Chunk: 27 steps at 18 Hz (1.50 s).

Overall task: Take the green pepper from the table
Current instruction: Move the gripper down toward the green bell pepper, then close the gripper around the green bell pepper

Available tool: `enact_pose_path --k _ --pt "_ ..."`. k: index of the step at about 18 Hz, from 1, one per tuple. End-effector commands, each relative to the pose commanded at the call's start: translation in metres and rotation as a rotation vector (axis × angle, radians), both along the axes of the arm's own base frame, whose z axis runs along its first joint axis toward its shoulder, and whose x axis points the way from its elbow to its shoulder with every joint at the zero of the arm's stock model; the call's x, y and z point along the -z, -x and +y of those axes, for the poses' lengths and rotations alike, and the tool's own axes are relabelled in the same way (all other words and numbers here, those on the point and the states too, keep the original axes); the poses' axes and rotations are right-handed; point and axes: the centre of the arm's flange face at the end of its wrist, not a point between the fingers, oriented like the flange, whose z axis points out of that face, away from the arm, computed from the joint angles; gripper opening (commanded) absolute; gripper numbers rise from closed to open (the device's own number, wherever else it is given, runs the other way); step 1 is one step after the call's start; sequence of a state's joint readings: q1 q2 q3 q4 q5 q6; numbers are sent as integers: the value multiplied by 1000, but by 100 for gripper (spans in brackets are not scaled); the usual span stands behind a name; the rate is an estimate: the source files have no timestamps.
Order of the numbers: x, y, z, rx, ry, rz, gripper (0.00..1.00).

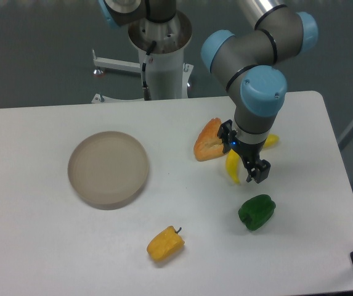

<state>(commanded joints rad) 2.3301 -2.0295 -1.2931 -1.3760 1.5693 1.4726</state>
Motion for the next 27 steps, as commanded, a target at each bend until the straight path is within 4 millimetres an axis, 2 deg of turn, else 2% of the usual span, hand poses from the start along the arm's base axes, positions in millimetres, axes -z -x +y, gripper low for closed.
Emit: enact_pose_path --k 7,12,14,15,19,22,27 --pt "-4 1 0 -3 -24 -9 100" --pt "-4 26 -1 -69 -117 -1 100" --pt "0 33 7 -71 -139 18 100" --pt "5 36 11 -70 -147 25 100" --pt "47 56 29 -87 -182 64 100" --pt "63 71 25 -87 -176 63 100" --pt "88 76 29 -35 -158 63 100"
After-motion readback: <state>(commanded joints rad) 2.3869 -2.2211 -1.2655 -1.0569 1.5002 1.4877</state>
